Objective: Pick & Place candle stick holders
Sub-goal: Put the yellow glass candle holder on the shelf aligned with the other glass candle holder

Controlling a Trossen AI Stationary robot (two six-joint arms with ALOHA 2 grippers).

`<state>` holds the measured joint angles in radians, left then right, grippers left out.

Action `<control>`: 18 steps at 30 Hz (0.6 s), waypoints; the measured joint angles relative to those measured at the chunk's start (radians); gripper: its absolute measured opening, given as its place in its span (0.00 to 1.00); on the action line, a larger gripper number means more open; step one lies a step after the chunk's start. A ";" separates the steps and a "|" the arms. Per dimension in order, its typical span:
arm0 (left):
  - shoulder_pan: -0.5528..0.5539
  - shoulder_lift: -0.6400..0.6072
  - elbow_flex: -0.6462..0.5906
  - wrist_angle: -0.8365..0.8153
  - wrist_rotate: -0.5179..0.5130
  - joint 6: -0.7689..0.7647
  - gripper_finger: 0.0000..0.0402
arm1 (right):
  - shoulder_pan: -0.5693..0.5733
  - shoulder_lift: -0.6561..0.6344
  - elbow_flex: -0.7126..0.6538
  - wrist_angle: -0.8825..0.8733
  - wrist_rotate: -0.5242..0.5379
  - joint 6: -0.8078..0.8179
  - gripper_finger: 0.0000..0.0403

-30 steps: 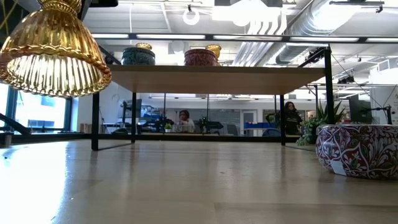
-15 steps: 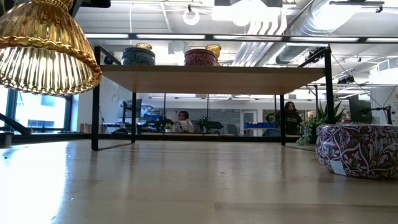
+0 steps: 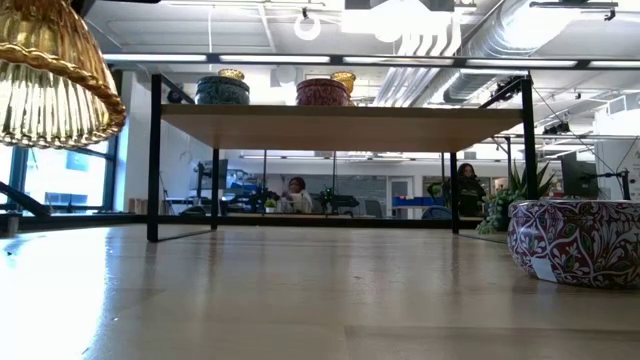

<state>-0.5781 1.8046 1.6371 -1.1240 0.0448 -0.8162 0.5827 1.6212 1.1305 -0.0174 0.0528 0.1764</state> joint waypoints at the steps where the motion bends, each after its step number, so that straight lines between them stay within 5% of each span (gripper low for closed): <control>1: 0.000 0.000 0.000 0.000 0.001 0.000 0.43 | 0.000 0.000 0.000 0.000 0.000 0.000 0.72; 18: -0.019 0.000 0.000 -0.002 0.019 0.033 0.42 | 0.000 0.000 0.000 0.000 0.000 0.002 0.72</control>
<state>-0.5971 1.8046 1.6371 -1.1257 0.0635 -0.7833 0.5830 1.6212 1.1305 -0.0174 0.0528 0.1783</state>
